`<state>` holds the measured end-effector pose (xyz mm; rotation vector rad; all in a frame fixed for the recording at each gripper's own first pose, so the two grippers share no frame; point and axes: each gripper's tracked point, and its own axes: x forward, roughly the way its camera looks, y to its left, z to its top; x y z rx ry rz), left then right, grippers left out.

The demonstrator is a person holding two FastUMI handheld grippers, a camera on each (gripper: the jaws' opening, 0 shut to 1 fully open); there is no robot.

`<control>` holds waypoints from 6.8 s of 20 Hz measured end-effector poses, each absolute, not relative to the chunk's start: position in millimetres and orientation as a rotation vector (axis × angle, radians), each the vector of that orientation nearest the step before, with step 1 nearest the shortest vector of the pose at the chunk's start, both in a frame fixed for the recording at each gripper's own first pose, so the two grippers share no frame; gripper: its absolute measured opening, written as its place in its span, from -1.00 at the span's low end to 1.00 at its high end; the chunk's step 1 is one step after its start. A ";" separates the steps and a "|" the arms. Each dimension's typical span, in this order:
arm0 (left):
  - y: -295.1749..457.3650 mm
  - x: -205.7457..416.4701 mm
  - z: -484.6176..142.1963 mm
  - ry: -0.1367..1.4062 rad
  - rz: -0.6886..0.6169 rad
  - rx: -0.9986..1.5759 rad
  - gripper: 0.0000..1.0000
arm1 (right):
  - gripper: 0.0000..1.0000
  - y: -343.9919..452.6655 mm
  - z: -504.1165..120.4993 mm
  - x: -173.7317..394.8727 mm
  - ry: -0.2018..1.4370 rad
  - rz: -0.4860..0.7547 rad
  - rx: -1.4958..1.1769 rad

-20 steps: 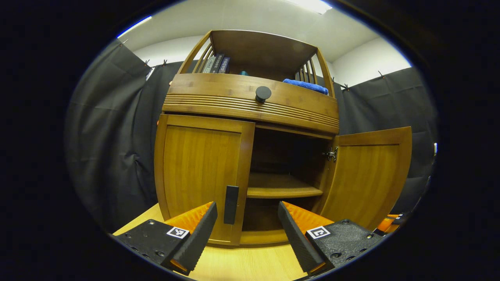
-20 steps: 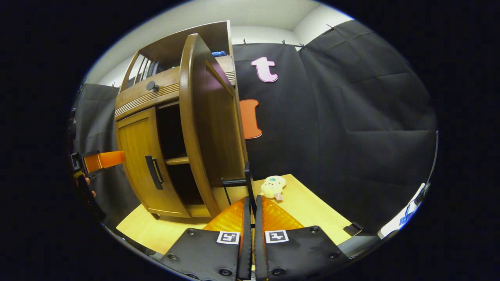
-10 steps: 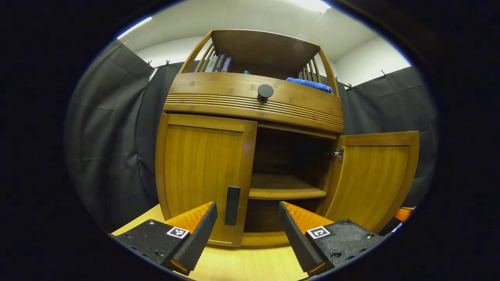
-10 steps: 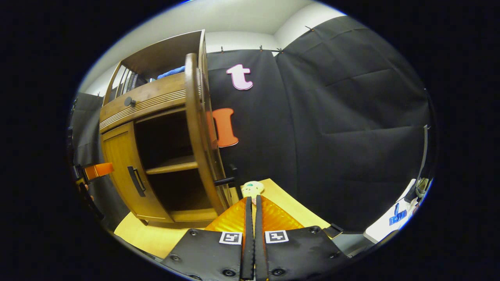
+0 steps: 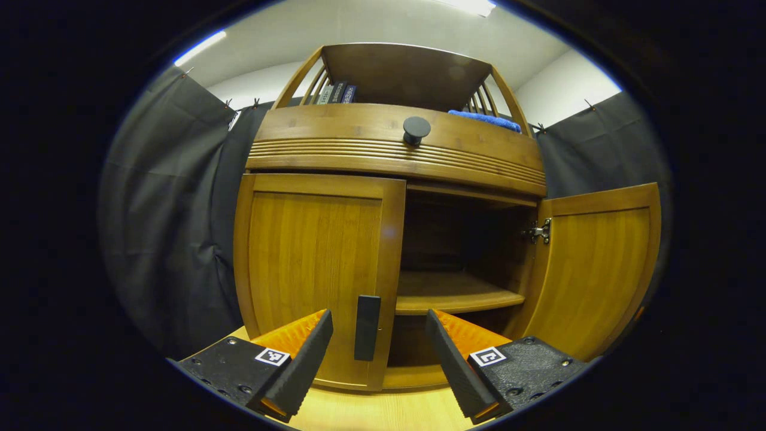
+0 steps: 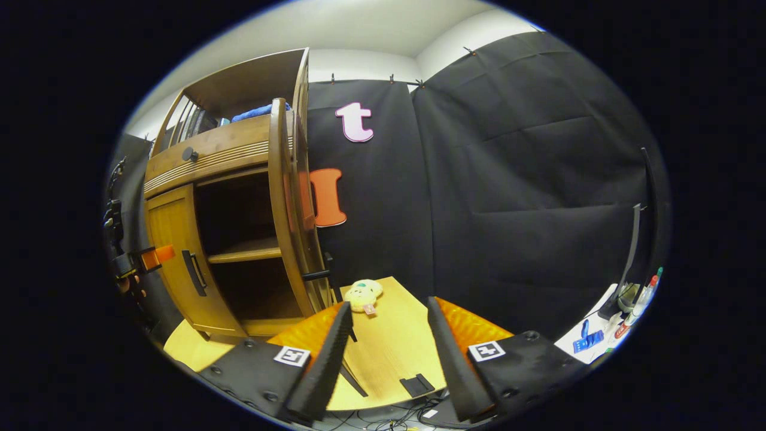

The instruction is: Open the right door of the double-door shoe cabinet with the right hand, and open the left door with the left hand.

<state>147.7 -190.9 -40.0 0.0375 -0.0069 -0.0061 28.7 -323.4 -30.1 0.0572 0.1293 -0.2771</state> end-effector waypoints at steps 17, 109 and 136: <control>-167.1 206.7 -98.4 0.058 -0.001 0.073 0.55 | 0.95 -337.1 -27.9 8.6 0.142 -0.378 0.013; 85.7 -12.3 -54.7 0.096 -0.149 0.053 -1.00 | 0.95 31.7 -67.2 30.4 0.154 -0.096 -0.067; 30.6 -95.3 14.9 0.093 -0.114 -0.020 0.18 | 0.95 22.9 -21.6 6.0 0.100 -0.139 -0.074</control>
